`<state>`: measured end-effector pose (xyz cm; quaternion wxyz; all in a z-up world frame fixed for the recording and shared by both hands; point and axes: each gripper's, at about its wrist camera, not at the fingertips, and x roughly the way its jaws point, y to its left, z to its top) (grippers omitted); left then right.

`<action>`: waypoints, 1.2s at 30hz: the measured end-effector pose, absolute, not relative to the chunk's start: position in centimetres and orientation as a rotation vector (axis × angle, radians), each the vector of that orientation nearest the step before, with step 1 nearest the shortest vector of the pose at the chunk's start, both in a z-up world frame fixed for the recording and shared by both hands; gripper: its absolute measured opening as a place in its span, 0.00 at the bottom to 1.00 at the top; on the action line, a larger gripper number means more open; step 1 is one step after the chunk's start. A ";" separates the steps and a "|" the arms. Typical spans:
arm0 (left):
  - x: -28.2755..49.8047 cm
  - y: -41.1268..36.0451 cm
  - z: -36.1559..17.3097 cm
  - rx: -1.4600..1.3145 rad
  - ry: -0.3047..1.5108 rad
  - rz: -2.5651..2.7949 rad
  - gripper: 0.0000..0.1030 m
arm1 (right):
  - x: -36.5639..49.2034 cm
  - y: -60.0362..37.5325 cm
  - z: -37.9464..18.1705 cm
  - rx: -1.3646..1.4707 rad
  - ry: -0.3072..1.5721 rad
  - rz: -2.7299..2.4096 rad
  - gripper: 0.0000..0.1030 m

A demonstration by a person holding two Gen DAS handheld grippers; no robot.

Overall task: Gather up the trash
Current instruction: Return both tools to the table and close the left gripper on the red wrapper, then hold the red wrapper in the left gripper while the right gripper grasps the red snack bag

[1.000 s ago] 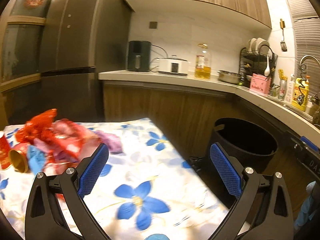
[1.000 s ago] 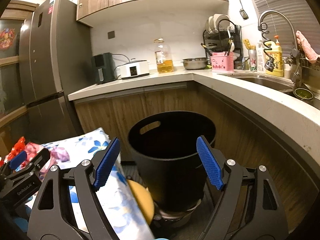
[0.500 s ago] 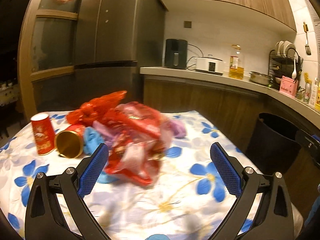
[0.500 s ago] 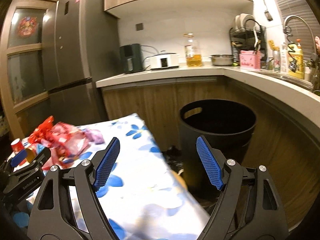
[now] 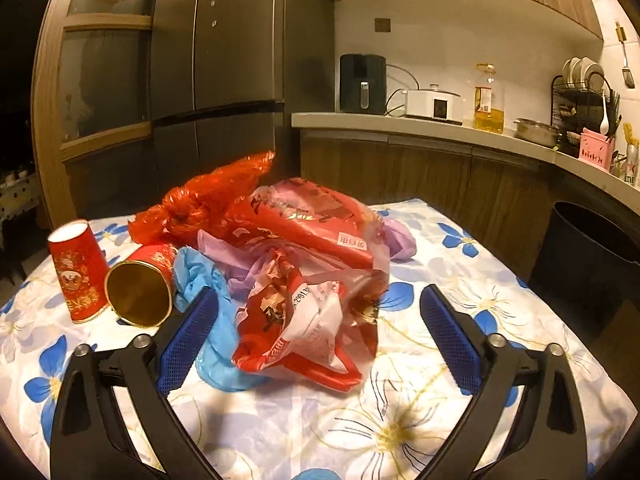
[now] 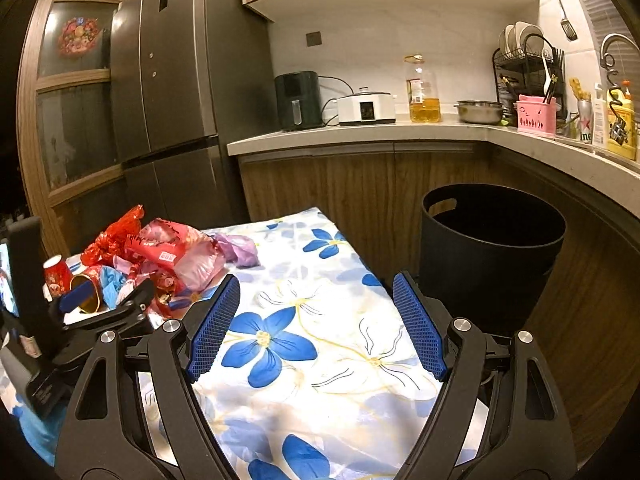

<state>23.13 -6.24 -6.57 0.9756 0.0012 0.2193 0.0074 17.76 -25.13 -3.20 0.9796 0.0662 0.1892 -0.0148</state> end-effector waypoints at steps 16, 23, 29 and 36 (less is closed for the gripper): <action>24.6 -4.6 -8.8 -0.070 0.553 -0.021 0.18 | 19.5 -23.0 -4.3 0.107 0.416 0.020 0.75; 23.3 -3.7 -8.3 -0.119 0.533 -0.036 0.10 | 20.0 -21.6 -4.3 0.087 0.422 0.051 0.75; 19.7 -2.9 -6.4 -0.124 0.465 -0.042 0.10 | 20.7 -20.0 -4.7 0.070 0.435 0.087 0.75; 17.6 -0.1 -5.4 -0.129 0.436 0.023 0.10 | 23.0 -16.0 -5.1 0.036 0.437 0.163 0.75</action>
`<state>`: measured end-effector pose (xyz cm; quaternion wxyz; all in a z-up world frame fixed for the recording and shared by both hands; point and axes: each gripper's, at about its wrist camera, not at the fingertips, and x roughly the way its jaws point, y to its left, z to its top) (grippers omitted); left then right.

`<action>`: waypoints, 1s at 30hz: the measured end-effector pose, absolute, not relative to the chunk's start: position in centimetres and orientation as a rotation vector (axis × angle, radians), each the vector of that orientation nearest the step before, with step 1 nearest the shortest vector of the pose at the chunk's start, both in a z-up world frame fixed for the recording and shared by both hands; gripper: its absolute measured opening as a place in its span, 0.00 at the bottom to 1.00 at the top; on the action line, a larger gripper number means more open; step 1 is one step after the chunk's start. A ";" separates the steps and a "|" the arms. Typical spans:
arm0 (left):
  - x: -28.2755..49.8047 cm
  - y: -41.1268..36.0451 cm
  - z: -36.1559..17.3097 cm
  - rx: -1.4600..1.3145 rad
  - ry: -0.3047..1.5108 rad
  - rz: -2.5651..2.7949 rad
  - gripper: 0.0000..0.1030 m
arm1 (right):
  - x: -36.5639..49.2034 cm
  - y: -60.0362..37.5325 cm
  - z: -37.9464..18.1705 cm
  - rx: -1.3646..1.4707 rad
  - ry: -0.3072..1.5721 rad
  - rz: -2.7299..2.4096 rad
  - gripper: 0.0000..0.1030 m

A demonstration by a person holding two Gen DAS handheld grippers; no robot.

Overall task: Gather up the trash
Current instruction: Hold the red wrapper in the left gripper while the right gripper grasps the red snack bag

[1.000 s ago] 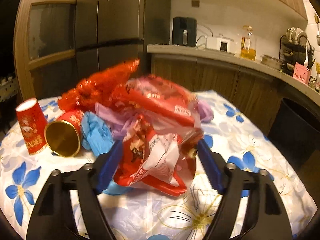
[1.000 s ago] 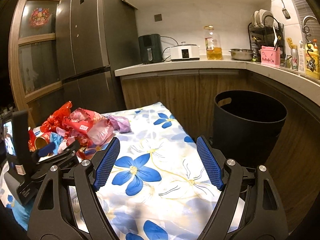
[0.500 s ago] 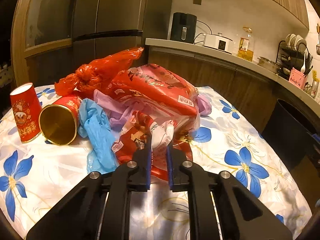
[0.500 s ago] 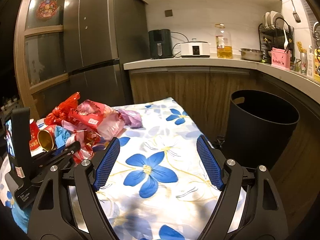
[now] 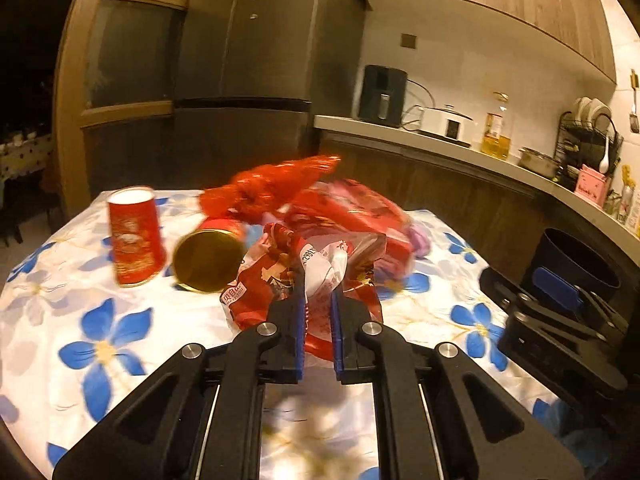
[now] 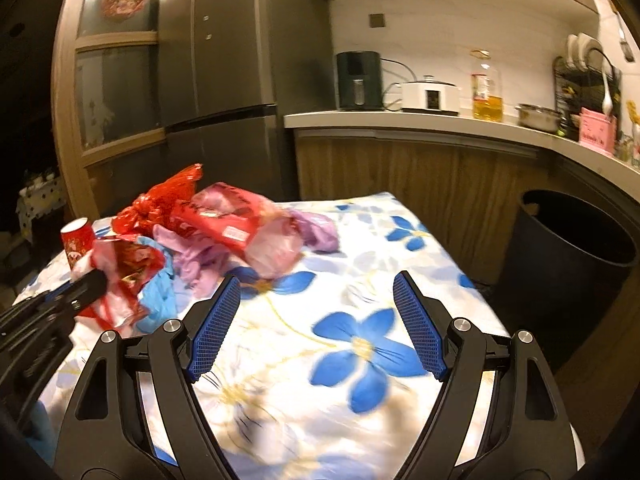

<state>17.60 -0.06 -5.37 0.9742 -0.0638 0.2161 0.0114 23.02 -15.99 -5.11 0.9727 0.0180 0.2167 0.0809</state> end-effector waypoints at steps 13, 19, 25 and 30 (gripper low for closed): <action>16.6 4.4 -4.8 -0.182 0.418 0.074 0.10 | 29.5 -9.8 -6.6 -0.025 0.476 0.214 0.62; 16.8 4.8 -4.9 -0.195 0.427 0.064 0.10 | 31.2 -9.4 -7.1 -0.013 0.504 0.210 0.53; 16.7 4.8 -5.1 -0.202 0.436 0.066 0.10 | 32.1 -9.5 -7.7 -0.001 0.540 0.226 0.25; 16.6 4.7 -5.1 -0.201 0.440 0.073 0.10 | 31.5 -9.6 -7.5 -0.004 0.519 0.240 0.09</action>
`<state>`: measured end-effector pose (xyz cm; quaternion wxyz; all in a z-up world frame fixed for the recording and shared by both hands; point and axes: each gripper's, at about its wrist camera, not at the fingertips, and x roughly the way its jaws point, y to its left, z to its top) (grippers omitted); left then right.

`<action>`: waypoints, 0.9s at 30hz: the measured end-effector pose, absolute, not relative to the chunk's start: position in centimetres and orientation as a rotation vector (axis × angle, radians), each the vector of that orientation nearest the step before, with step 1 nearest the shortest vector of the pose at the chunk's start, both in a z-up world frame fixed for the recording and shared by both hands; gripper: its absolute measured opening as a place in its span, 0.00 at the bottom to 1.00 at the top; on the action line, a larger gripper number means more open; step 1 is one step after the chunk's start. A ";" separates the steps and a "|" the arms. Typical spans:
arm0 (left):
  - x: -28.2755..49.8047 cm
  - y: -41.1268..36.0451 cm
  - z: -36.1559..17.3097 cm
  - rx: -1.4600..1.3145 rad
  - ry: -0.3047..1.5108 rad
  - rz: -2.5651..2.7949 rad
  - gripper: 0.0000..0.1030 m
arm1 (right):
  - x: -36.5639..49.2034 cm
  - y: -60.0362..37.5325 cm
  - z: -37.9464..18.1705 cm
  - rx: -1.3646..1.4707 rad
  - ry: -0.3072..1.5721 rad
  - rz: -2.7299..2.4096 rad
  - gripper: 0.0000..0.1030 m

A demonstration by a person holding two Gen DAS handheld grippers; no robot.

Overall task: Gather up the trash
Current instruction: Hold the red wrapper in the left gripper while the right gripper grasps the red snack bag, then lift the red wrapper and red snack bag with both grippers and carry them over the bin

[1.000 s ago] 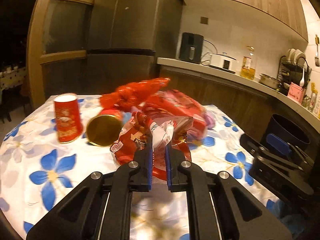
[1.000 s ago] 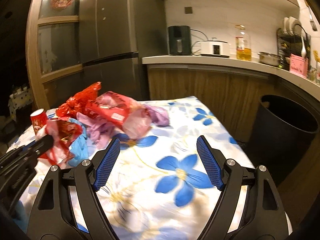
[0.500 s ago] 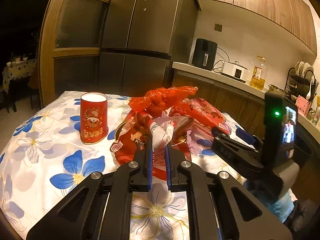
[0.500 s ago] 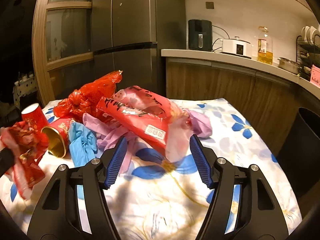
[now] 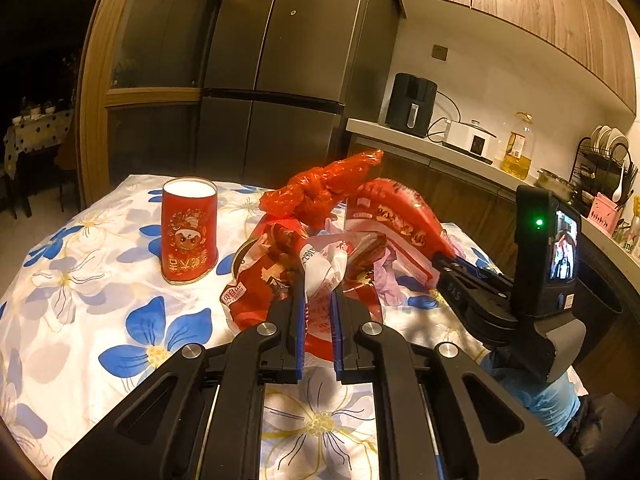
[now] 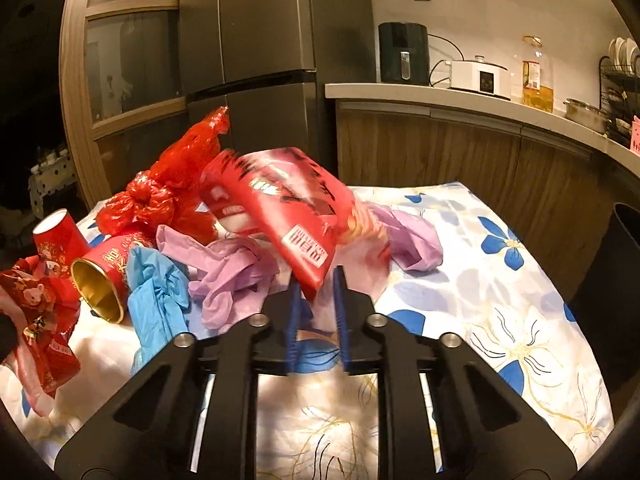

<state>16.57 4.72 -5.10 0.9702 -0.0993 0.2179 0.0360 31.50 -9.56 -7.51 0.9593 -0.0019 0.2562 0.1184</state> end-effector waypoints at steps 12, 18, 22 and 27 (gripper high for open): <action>15.9 3.9 -4.5 -0.189 0.436 0.077 0.10 | 26.6 -12.2 -5.4 0.013 0.457 0.225 0.03; 15.4 2.9 -4.4 -0.180 0.429 0.060 0.10 | 22.9 -14.7 -4.3 0.042 0.430 0.219 0.03; 14.9 1.7 -3.9 -0.163 0.418 0.044 0.10 | 20.7 -16.2 -3.6 0.057 0.412 0.208 0.03; 14.3 -0.1 -3.3 -0.146 0.410 0.022 0.10 | 19.0 -18.1 -2.7 0.071 0.391 0.183 0.03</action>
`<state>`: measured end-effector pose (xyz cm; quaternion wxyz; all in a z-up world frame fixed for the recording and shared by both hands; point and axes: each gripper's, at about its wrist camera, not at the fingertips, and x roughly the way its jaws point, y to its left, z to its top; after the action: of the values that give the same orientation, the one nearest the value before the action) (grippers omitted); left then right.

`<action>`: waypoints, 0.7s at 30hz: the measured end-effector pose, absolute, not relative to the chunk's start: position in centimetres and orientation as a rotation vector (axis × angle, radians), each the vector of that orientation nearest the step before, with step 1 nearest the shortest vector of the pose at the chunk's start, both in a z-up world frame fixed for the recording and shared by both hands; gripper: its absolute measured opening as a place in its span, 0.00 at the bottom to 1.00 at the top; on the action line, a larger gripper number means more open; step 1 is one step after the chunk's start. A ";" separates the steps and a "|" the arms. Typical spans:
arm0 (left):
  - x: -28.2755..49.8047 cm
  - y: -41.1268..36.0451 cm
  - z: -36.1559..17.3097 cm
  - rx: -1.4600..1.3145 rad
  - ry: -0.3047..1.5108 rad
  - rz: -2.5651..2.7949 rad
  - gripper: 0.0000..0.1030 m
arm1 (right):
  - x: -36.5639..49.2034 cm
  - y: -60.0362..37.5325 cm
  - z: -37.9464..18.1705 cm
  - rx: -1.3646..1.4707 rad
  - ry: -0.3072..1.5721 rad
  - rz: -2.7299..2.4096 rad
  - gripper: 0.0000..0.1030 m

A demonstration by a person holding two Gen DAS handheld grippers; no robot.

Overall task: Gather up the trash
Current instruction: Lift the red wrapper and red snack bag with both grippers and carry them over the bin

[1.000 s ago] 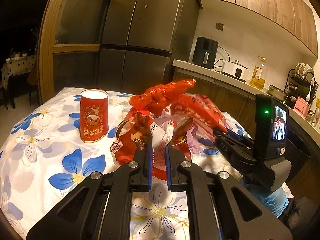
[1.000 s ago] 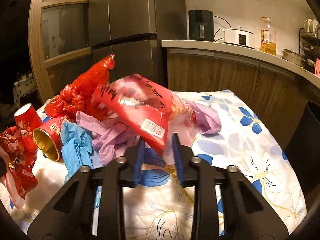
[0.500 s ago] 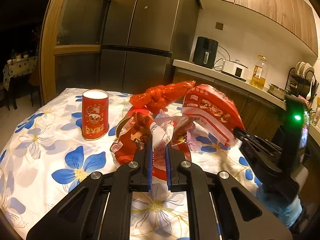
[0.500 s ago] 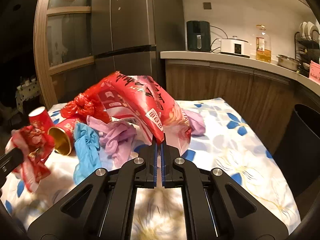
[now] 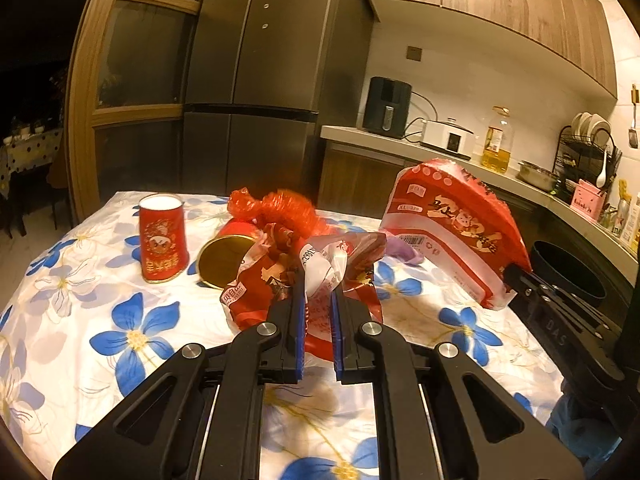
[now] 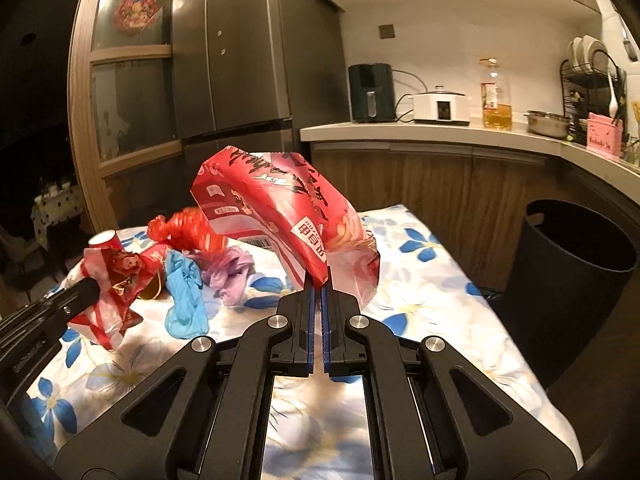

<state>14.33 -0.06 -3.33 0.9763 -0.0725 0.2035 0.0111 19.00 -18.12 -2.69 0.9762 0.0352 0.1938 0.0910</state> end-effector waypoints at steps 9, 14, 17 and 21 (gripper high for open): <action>14.4 -3.9 -2.2 -0.109 0.394 -0.043 0.10 | 16.8 -21.9 -1.6 0.097 0.361 0.125 0.03; 15.2 -6.8 -1.8 -0.081 0.390 -0.084 0.10 | 16.1 -24.1 -1.4 0.111 0.355 0.077 0.03; 15.8 -8.2 -1.6 -0.063 0.387 -0.107 0.10 | 15.8 -25.5 -1.3 0.120 0.350 0.046 0.03; 16.7 -10.2 -1.2 -0.042 0.383 -0.135 0.10 | 15.5 -27.2 -1.3 0.130 0.342 0.009 0.03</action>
<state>16.67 -10.22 -1.16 0.9793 -0.0208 0.1900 -0.0670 15.49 -27.20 -1.25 0.9833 0.0646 0.1701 0.0042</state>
